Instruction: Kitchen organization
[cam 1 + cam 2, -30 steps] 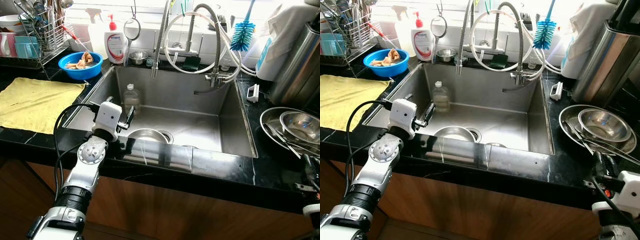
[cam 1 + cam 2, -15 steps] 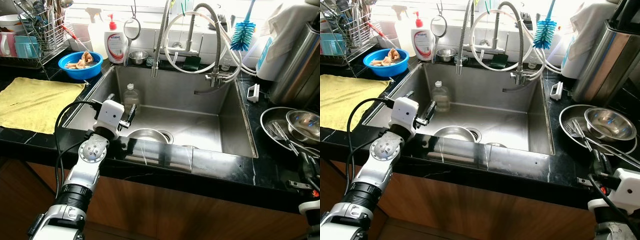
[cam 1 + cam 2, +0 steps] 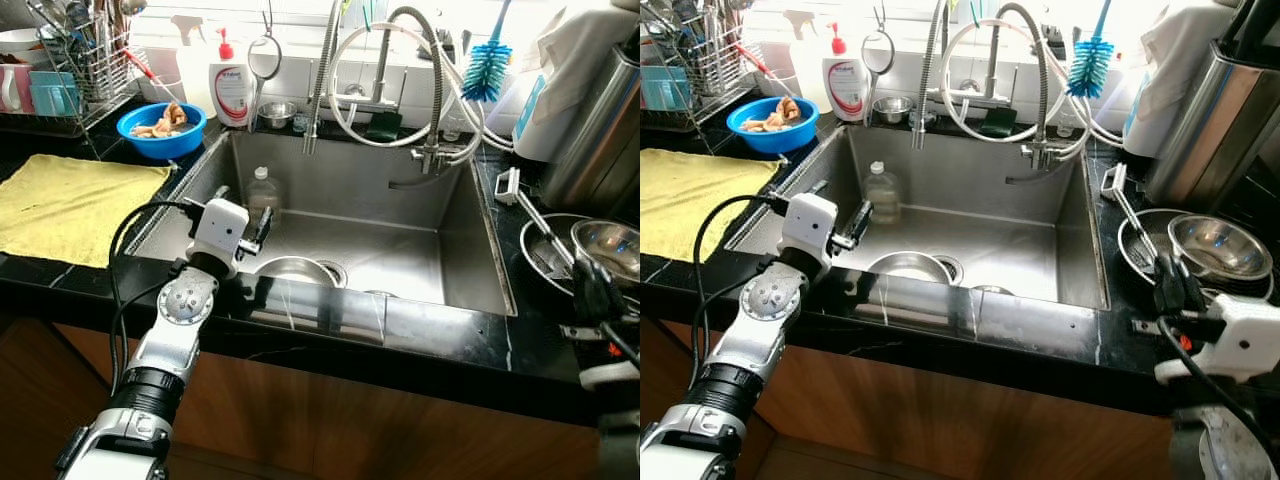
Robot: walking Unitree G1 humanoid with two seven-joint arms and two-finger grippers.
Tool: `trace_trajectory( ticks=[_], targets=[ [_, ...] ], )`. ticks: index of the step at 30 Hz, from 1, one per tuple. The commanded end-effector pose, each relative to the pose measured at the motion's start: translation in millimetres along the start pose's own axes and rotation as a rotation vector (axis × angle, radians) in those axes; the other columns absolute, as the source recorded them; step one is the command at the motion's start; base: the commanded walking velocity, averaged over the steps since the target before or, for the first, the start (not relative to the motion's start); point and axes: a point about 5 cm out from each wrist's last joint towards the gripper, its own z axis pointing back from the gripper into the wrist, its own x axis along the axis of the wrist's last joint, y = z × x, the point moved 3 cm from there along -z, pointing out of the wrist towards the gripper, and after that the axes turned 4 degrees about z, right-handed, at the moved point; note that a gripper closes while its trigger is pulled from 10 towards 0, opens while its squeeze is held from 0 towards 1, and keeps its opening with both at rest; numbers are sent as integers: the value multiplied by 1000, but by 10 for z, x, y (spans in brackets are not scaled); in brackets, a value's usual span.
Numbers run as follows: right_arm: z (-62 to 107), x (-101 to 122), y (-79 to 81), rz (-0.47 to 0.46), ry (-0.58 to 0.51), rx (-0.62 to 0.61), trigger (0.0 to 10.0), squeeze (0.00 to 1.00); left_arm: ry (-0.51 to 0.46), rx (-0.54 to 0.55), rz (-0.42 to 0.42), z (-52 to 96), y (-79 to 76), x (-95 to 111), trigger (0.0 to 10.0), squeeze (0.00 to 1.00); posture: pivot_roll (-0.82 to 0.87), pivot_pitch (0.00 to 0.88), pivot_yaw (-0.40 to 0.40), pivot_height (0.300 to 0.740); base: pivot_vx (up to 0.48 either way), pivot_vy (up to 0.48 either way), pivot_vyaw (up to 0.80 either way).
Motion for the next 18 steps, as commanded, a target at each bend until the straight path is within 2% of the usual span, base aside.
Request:
trace_trajectory(
  ticks=[1,3,4,6,9,11,16,17,18],
  targets=[
    [-50,111,114,-31,-27,55,10000,0,-23,-26,-14,-36,-45,60,10000,0,40,0,-12,740,0,0,0],
    [-72,129,179,-59,-29,90,10000,0,-26,-29,-7,-41,-55,69,10000,0,40,0,-13,740,0,0,0],
    [-81,113,285,-119,-14,152,10000,0,-23,-32,19,-55,-65,77,10000,0,41,0,-15,740,0,0,0],
    [-58,65,393,-153,15,219,10000,0,-20,-27,63,-72,-64,90,10000,0,43,0,-17,740,0,0,0],
    [99,-36,645,-211,78,395,10000,0,-23,-16,147,-120,-25,145,10000,0,48,0,-20,740,0,0,0],
    [194,-86,742,-245,107,462,10000,0,-18,-9,216,-153,6,171,10000,0,48,0,-20,740,0,0,0],
    [286,-131,778,-328,134,491,10000,0,-6,-12,431,-233,38,237,10000,0,46,0,-20,740,0,0,0],
    [286,-131,778,-328,134,491,10000,0,-6,-12,431,-233,38,237,10000,0,46,0,-20,740,0,0,0],
    [308,-118,770,-353,123,494,10000,0,0,-28,557,-261,13,266,10000,0,47,0,-20,740,0,0,0]
  ],
)
